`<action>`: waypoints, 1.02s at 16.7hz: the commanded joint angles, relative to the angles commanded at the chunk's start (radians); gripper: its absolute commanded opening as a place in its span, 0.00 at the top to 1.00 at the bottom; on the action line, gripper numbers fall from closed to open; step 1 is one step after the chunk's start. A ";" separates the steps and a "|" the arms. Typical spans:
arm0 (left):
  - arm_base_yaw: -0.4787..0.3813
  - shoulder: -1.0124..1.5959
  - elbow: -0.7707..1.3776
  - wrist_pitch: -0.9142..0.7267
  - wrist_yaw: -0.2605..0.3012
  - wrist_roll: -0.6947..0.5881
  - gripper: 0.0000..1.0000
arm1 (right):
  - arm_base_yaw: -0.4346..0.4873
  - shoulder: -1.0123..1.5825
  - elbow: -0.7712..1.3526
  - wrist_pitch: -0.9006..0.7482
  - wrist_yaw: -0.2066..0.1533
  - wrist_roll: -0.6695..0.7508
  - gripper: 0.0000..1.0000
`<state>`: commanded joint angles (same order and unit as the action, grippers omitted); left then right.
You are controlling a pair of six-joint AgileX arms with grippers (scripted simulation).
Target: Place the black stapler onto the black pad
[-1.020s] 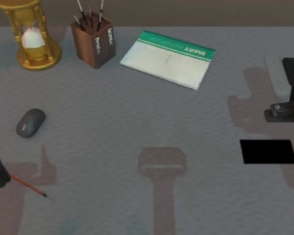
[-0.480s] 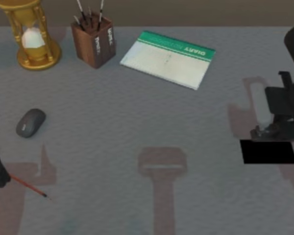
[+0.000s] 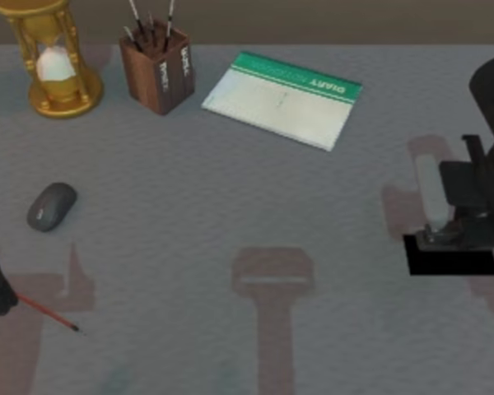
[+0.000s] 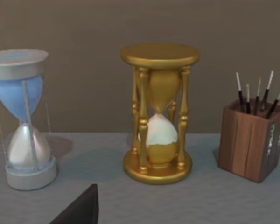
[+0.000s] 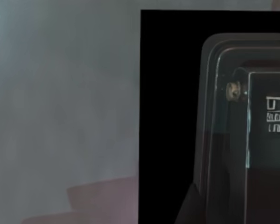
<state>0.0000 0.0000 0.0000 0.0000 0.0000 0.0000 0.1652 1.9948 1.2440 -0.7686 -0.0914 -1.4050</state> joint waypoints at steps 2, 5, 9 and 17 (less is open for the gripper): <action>0.000 0.000 0.000 0.000 0.000 0.000 0.00 | 0.000 0.000 0.000 0.000 0.000 0.000 0.77; 0.000 0.000 0.000 0.000 0.000 0.000 0.00 | 0.000 0.000 0.000 0.000 0.000 0.000 0.55; 0.000 0.000 0.000 0.000 0.000 0.000 0.00 | 0.000 0.000 0.000 0.000 0.000 0.000 0.25; 0.000 0.000 0.000 0.000 0.000 0.000 0.00 | 0.000 0.000 0.000 0.000 0.000 0.000 0.00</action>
<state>0.0000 0.0000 0.0000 0.0000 0.0000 0.0000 0.1652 1.9948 1.2440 -0.7686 -0.0914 -1.4050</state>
